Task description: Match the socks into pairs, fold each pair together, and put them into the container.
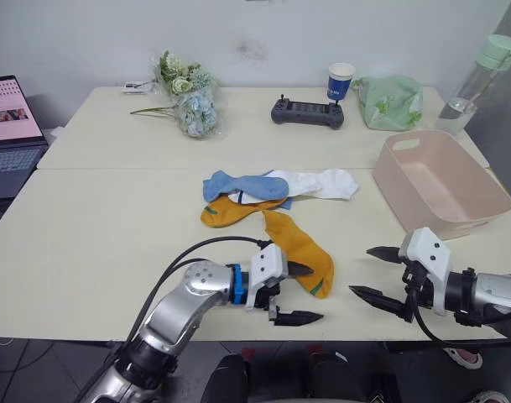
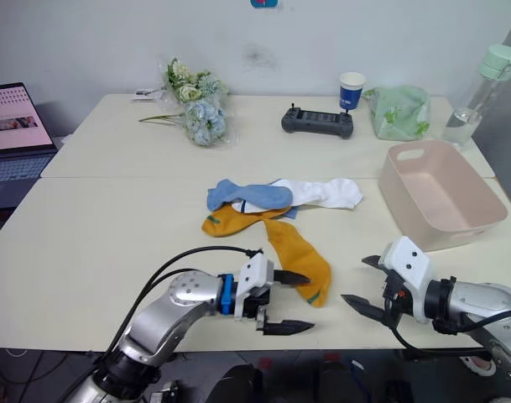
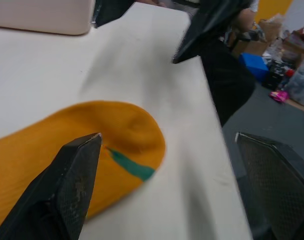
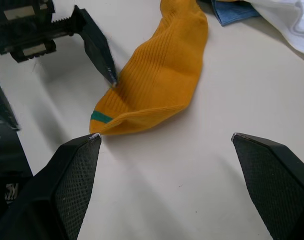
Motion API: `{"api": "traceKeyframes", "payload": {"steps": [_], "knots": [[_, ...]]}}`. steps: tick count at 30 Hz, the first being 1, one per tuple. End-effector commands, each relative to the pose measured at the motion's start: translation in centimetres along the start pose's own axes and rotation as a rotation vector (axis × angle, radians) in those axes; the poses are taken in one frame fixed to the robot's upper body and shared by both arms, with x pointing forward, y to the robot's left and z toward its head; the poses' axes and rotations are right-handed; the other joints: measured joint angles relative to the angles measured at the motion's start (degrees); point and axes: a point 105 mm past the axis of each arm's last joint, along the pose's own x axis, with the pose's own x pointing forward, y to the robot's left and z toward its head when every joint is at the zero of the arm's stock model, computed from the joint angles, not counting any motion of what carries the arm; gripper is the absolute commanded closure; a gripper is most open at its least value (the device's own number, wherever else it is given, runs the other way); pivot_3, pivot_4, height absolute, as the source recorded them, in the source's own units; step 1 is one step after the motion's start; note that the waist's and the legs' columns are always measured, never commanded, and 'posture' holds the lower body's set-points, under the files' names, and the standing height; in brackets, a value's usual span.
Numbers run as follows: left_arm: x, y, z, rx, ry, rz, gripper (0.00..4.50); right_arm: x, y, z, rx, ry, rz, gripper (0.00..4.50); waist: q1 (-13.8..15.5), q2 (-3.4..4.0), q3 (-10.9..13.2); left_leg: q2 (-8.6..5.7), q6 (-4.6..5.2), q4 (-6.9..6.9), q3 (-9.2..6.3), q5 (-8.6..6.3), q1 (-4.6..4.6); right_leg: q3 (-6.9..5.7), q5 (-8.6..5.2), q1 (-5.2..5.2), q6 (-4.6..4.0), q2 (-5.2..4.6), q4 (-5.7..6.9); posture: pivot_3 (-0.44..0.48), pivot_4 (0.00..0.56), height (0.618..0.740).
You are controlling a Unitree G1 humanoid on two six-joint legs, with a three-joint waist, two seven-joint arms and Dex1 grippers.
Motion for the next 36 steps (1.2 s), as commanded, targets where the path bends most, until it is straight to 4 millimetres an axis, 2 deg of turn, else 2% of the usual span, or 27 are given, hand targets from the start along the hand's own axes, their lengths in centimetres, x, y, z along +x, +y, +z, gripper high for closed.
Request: {"api": "traceKeyframes", "payload": {"steps": [1,4,10,14,16,17,23,28,31,34,36], "knots": [[1.1,0.0,-0.6,0.054,0.03,-0.003,0.01,-0.5,-0.3,1.2,-0.052,-0.03,-0.017,0.0,0.0,0.0,0.0,0.0,0.0,0.0,0.02,0.0,0.0,0.01,0.0,0.0,0.0,0.0,0.0,0.0,0.15,0.74],[2.0,-0.2,-1.4,0.067,0.054,-0.006,0.61,-0.4,-0.8,1.9,-0.068,-0.047,-0.035,0.0,0.0,0.0,0.0,0.0,-0.02,0.0,0.06,0.01,0.01,0.01,0.0,-0.01,0.0,0.0,0.0,0.0,0.15,0.74],[2.2,-0.1,-1.8,0.06,0.058,0.031,2.51,0.3,-1.6,3.0,-0.084,-0.072,-0.061,0.0,0.0,0.0,0.0,-0.01,-0.02,0.02,0.01,0.01,0.0,0.02,0.0,0.0,0.0,-0.01,-0.01,0.0,0.15,0.74],[2.0,0.0,-1.7,0.061,0.046,0.046,3.77,2.5,-1.8,4.1,-0.075,-0.107,-0.063,0.0,-0.3,0.01,0.0,0.03,-0.04,0.02,-0.02,0.02,0.04,0.04,0.0,0.0,0.0,-0.02,0.01,0.0,0.15,0.74],[1.5,0.1,-1.8,0.06,0.045,0.049,4.4,4.2,-2.0,4.6,-0.04,-0.117,-0.057,0.0,-0.3,0.01,0.0,0.0,-0.19,0.01,-0.06,0.11,0.04,0.05,0.0,-0.01,-0.01,-0.02,0.04,0.0,0.15,0.74],[1.3,0.1,-1.8,0.06,0.045,0.05,4.46,4.8,-2.1,4.8,-0.027,-0.116,-0.055,0.0,-0.3,0.01,0.0,0.02,-0.19,0.02,-0.06,0.11,0.03,0.05,0.01,-0.01,-0.01,-0.02,0.04,0.0,0.15,0.74],[-0.6,-0.4,-2.3,0.051,0.061,0.03,4.46,11.4,-4.3,7.0,0.137,-0.113,-0.06,0.0,-0.5,0.04,0.0,0.03,-0.22,0.01,-0.01,0.13,0.02,0.05,0.01,-0.22,-0.02,-0.01,0.25,0.0,0.15,0.74],[-0.9,-0.5,-2.6,0.057,0.079,0.024,4.46,14.9,-5.3,7.3,0.207,-0.089,-0.064,0.0,-0.1,0.04,0.0,0.0,-0.22,0.02,-0.09,0.13,-0.06,0.02,0.01,-0.27,-0.01,-0.05,0.24,0.0,0.15,0.74],[-1.0,-0.5,-2.7,0.061,0.083,0.024,4.46,16.2,-5.8,6.7,0.231,-0.071,-0.079,0.0,-0.2,0.04,0.0,-0.01,-0.22,0.04,0.0,0.13,-0.04,0.03,0.01,-0.29,-0.01,-0.06,0.28,0.0,0.15,0.74],[-1.2,-0.5,-2.7,0.062,0.085,0.026,4.5,16.4,-6.0,6.3,0.209,-0.056,-0.09,0.63,-0.3,0.05,0.0,0.0,-0.22,0.04,0.02,0.13,-0.04,0.02,0.01,-0.35,-0.01,-0.05,0.35,0.0,0.15,0.74],[-1.7,-0.5,-2.8,0.065,0.09,0.027,4.5,16.6,-5.9,6.2,0.201,-0.054,-0.085,1.34,-0.4,0.05,0.0,0.02,-0.22,0.03,0.05,0.13,-0.04,0.03,0.01,-0.39,-0.01,-0.05,0.4,0.0,0.15,0.74]]}}
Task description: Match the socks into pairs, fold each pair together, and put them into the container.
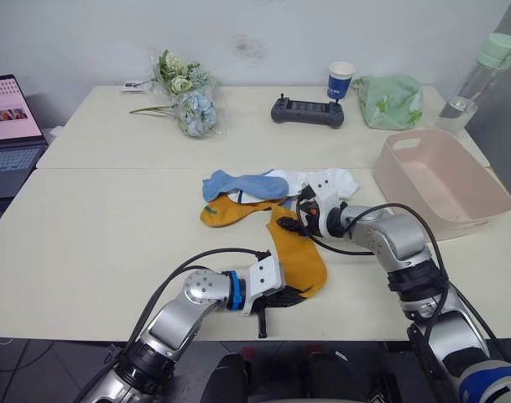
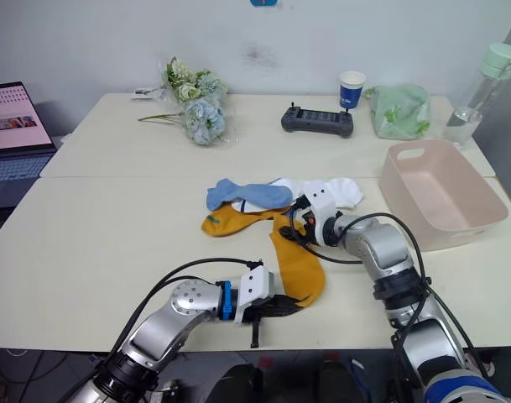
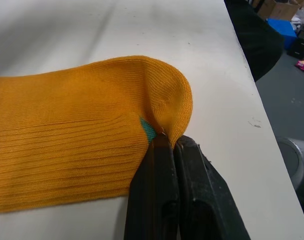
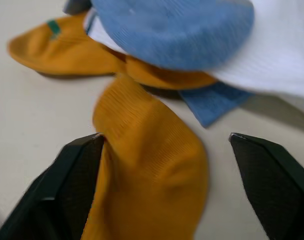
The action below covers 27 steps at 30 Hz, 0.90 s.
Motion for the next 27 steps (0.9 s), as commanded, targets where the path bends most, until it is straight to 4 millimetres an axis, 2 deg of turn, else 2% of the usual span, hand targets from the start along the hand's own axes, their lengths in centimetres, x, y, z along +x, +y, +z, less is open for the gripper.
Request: {"api": "traceKeyframes", "payload": {"steps": [1,5,8,9,13,16,22,27], "knots": [[-0.9,-0.1,0.6,0.035,-0.014,-0.003,4.5,-0.1,0.4,1.4,-0.046,-0.053,0.015,1.71,-0.1,0.01,0.0,0.0,0.0,0.0,-0.01,0.0,0.01,0.0,0.0,0.0,0.0,0.0,0.03,0.0,0.15,0.74],[-2.6,0.0,0.4,0.049,-0.001,-0.005,4.5,-0.1,0.7,1.4,-0.047,-0.066,0.017,3.17,-0.8,0.01,0.0,0.04,0.01,-0.02,0.01,0.0,0.02,0.03,0.0,-0.11,0.0,0.02,0.21,0.0,0.15,0.74],[-5.1,1.7,0.1,0.099,0.032,0.023,4.5,-1.1,0.6,1.1,-0.025,-0.083,-0.006,4.27,-0.9,0.01,0.0,0.04,0.01,-0.01,-0.01,0.0,0.01,0.03,0.0,-0.17,0.0,0.02,0.29,0.0,0.15,0.74],[-5.7,2.4,0.1,0.118,0.041,0.03,4.5,-1.6,0.4,1.1,-0.018,-0.092,-0.027,4.47,-0.8,0.01,0.0,0.05,0.01,-0.01,-0.03,0.0,0.01,0.03,0.0,-0.17,0.0,0.02,0.32,0.0,0.15,0.74],[-7.7,4.7,0.6,0.194,0.05,0.028,4.5,-3.7,-0.3,0.5,0.028,-0.119,-0.125,4.47,-0.3,0.02,0.0,0.0,0.01,0.0,0.01,0.0,-0.04,0.01,0.0,-0.18,0.01,0.01,0.29,0.0,0.15,0.74],[-9.4,6.4,0.8,0.241,0.074,0.0,4.5,-5.9,0.2,-1.1,0.097,-0.129,-0.231,4.47,0.0,0.01,0.0,0.0,0.01,-0.01,0.01,0.0,-0.07,-0.01,-0.02,-0.19,0.02,0.01,0.25,0.0,0.15,0.74],[-11.0,6.0,-0.8,0.253,0.149,-0.143,4.5,-8.3,2.1,-3.6,0.282,-0.104,-0.349,4.47,-1.0,0.02,0.0,0.04,0.01,-0.08,0.12,0.0,-0.12,0.15,-0.02,-0.49,0.03,0.06,0.51,0.0,0.15,0.74],[-11.0,7.4,-1.6,0.266,0.184,-0.125,4.5,-8.5,2.7,-4.7,0.394,-0.106,-0.395,4.47,-1.3,0.02,0.0,0.02,0.08,-0.05,0.07,-0.02,-0.11,0.13,-0.02,-0.51,0.04,0.12,0.56,0.0,0.15,0.74]]}}
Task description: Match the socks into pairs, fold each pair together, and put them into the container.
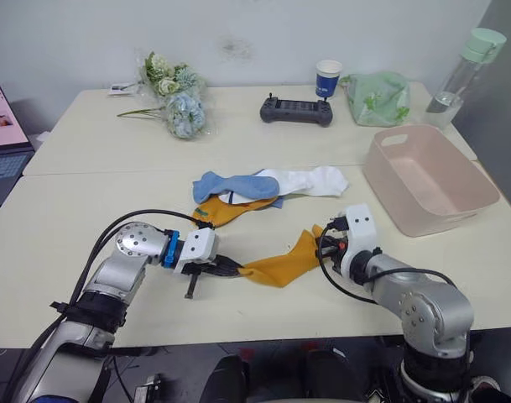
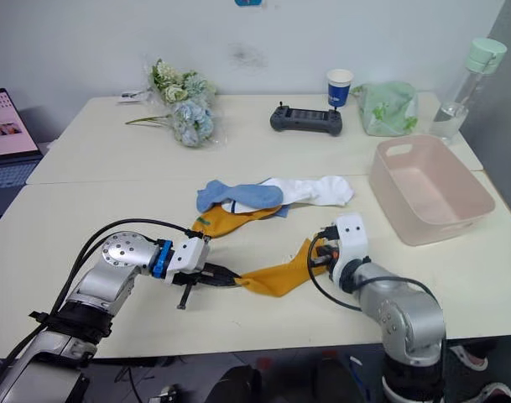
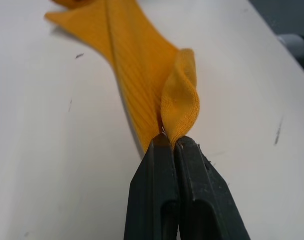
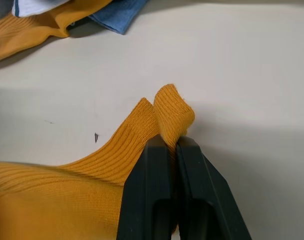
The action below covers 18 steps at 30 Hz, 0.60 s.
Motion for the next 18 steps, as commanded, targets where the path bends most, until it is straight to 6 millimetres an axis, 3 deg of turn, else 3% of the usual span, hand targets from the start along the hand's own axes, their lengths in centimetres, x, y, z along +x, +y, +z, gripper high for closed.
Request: {"api": "traceKeyframes", "payload": {"steps": [1,2,5,11,13,17,18], "knots": [[-0.3,0.8,-0.1,0.016,0.016,0.003,4.5,-0.7,-0.5,0.5,0.055,-0.049,-0.064,4.47,-0.1,0.0,0.0,-0.01,0.02,0.0,0.0,-0.01,0.0,-0.01,0.0,0.0,0.0,0.01,0.0,0.0,0.15,0.74],[-0.5,1.0,-0.1,0.005,0.02,0.012,4.5,-0.8,-0.5,0.4,0.069,-0.051,-0.071,3.95,-0.2,0.0,0.0,0.0,0.02,0.0,0.0,-0.01,0.0,-0.01,0.0,-0.01,0.0,0.02,0.0,0.0,0.15,0.74],[-1.4,1.3,0.2,0.001,0.015,0.058,3.89,-1.1,-0.3,0.4,0.089,-0.069,-0.073,3.09,-0.2,0.0,0.0,0.0,-0.04,-0.01,0.0,0.02,-0.01,0.03,0.0,-0.08,0.0,0.01,0.0,0.0,0.15,0.74],[-5.2,-1.2,1.1,-0.08,0.011,0.167,2.02,-1.9,-0.1,1.9,-0.005,-0.151,-0.032,0.94,-1.8,0.0,0.0,0.08,-0.05,-0.07,0.01,0.03,-0.16,0.21,0.0,-0.41,0.0,0.02,0.21,0.0,0.15,0.74],[-6.6,-2.0,1.2,-0.244,-0.024,0.267,1.34,-2.2,-0.4,2.6,-0.073,-0.174,-0.011,0.17,-1.8,0.0,0.0,0.09,-0.02,-0.08,0.0,0.01,-0.16,0.33,-0.01,-0.44,0.0,0.02,0.23,0.0,0.15,0.74],[-6.4,-4.1,2.0,-0.678,-0.151,0.347,0.03,-2.6,0.0,3.7,-0.263,-0.2,0.102,0.0,-1.7,0.0,0.0,0.07,0.19,-0.05,0.12,-0.1,-0.11,0.55,-0.01,-0.42,0.01,0.02,0.25,0.0,0.15,0.74],[-5.7,-4.8,2.5,-0.787,-0.187,0.328,0.01,-2.8,0.4,4.0,-0.34,-0.21,0.151,0.0,-1.5,-0.01,0.0,0.06,0.19,-0.04,0.18,-0.11,-0.1,0.61,-0.02,-0.39,0.02,0.01,0.24,0.0,0.15,0.74]]}}
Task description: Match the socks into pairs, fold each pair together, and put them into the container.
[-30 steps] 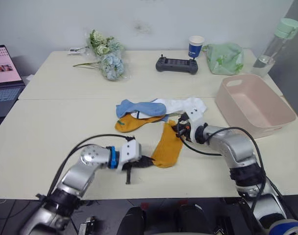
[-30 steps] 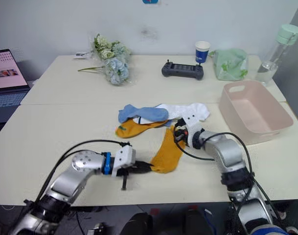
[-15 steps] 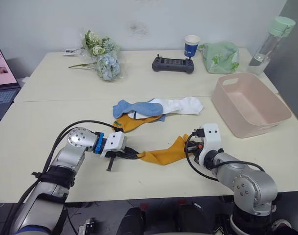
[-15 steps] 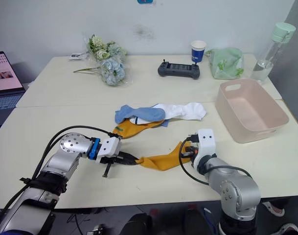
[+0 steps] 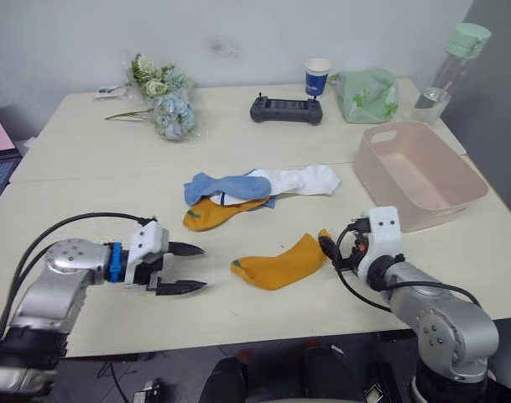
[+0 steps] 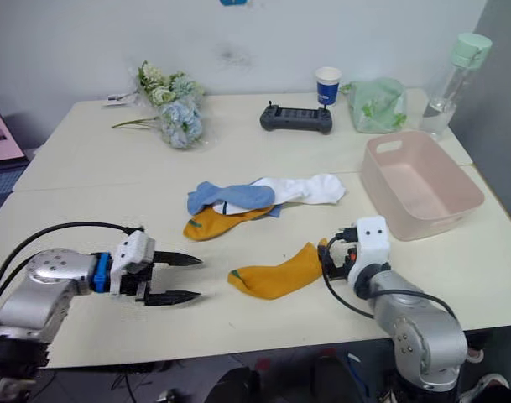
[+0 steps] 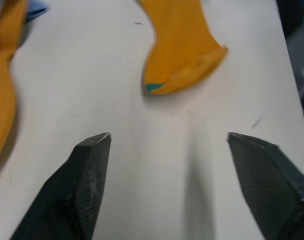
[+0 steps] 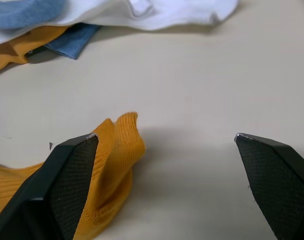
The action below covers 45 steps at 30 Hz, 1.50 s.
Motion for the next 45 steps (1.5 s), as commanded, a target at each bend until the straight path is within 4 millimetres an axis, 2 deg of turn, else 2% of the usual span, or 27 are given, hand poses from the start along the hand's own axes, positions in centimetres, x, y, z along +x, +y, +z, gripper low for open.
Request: {"api": "traceKeyframes", "payload": {"steps": [1,3,6,8,10,14,17,22,26,29,30,36,40,45], "knots": [[0.9,-3.0,1.2,-0.338,-0.071,-0.039,0.01,-0.7,2.0,2.3,-0.207,-0.11,0.198,0.0,0.3,-0.05,0.0,-0.01,0.0,0.03,0.04,0.0,0.01,0.04,-0.02,0.04,0.04,-0.02,-0.02,0.0,0.15,0.74],[1.4,-4.0,1.4,-0.417,-0.068,-0.049,0.01,-0.9,2.3,2.3,-0.291,-0.116,0.246,0.0,0.5,-0.09,0.0,-0.01,0.01,0.05,0.11,-0.01,0.02,0.05,-0.03,0.11,0.05,-0.03,-0.08,0.0,0.15,0.74],[2.8,-4.3,1.0,-0.559,-0.056,0.0,0.01,-1.3,2.4,1.7,-0.415,-0.101,0.294,0.0,1.1,-0.12,0.0,0.0,0.01,0.05,0.23,0.0,0.06,0.13,-0.03,0.12,0.05,-0.03,-0.07,0.0,0.15,0.74],[4.7,-4.2,0.8,-0.646,-0.089,0.036,0.01,-1.7,2.3,1.4,-0.468,-0.094,0.323,0.0,1.5,-0.13,0.0,0.0,0.0,0.07,0.26,0.0,0.08,0.16,-0.03,0.13,0.05,-0.03,-0.08,0.0,0.15,0.74],[6.2,-4.1,1.2,-0.708,-0.131,0.05,0.01,-1.9,1.9,1.4,-0.49,-0.092,0.334,0.0,1.8,-0.32,-0.1,-0.03,0.0,0.12,0.38,0.0,0.09,0.25,-0.03,0.15,0.05,-0.05,-0.09,0.0,0.15,0.74],[8.6,-3.1,1.1,-0.798,-0.147,0.139,0.01,-1.5,-0.2,1.9,-0.479,-0.087,0.264,0.0,2.2,-0.58,-0.2,-0.02,-0.04,0.14,0.4,0.02,0.11,0.26,-0.02,0.16,0.05,-0.04,-0.06,0.0,0.15,0.74],[9.9,-3.2,0.6,-0.81,-0.103,0.168,0.56,-0.9,-1.6,2.2,-0.382,-0.069,0.204,0.0,2.3,-0.59,-0.3,-0.03,-0.19,0.13,0.49,0.1,0.17,0.36,-0.02,0.19,0.04,-0.04,-0.05,0.0,0.15,0.74],[10.7,-3.8,0.0,-0.799,-0.064,0.172,2.12,0.8,-2.8,2.0,-0.255,-0.005,0.131,0.0,2.9,-0.56,-0.3,-0.05,-0.24,0.12,0.6,0.13,0.2,0.46,-0.02,0.18,0.04,-0.05,-0.06,0.0,0.15,0.74],[10.4,-3.6,-0.3,-0.771,-0.062,0.2,3.34,1.2,-2.6,0.4,-0.171,0.099,0.153,0.0,3.0,-0.56,-0.3,-0.04,-0.25,0.1,0.62,0.13,0.17,0.48,-0.02,0.17,0.04,-0.06,-0.15,0.0,0.15,0.74],[9.9,-3.5,-0.4,-0.728,-0.063,0.214,4.37,1.1,-2.7,-0.7,-0.124,0.159,0.156,0.65,3.0,-0.56,-0.3,-0.04,-0.25,0.08,0.63,0.13,0.16,0.5,-0.02,0.16,0.04,-0.06,-0.18,0.0,0.15,0.74],[9.7,-3.3,-0.4,-0.704,-0.067,0.222,4.5,1.0,-2.7,-1.0,-0.118,0.171,0.162,0.96,3.0,-0.56,-0.3,-0.04,-0.25,0.08,0.65,0.13,0.16,0.51,-0.02,0.15,0.04,-0.06,-0.18,0.0,0.15,0.74],[8.0,-2.7,-0.7,-0.611,-0.096,0.238,4.5,0.1,-0.9,-1.8,-0.064,0.2,0.249,3.08,2.8,-0.55,-0.3,0.01,-0.25,0.03,0.67,0.13,0.18,0.54,-0.02,0.11,0.03,-0.02,-0.17,0.0,0.15,0.74],[6.8,-2.1,-0.4,-0.538,-0.124,0.241,4.5,-1.1,1.2,-1.1,-0.046,0.126,0.368,4.49,2.9,-0.55,-0.3,0.0,-0.24,0.02,0.67,0.12,0.17,0.54,-0.02,0.11,0.04,-0.03,-0.19,0.0,0.15,0.74],[5.0,-2.0,1.7,-0.407,-0.213,0.162,4.5,-2.8,1.4,-0.7,0.024,0.096,0.403,4.49,3.0,-0.55,-0.3,-0.01,-0.24,0.02,0.64,0.12,0.13,0.5,-0.02,0.12,0.04,-0.05,-0.24,0.0,0.15,0.74]]}}
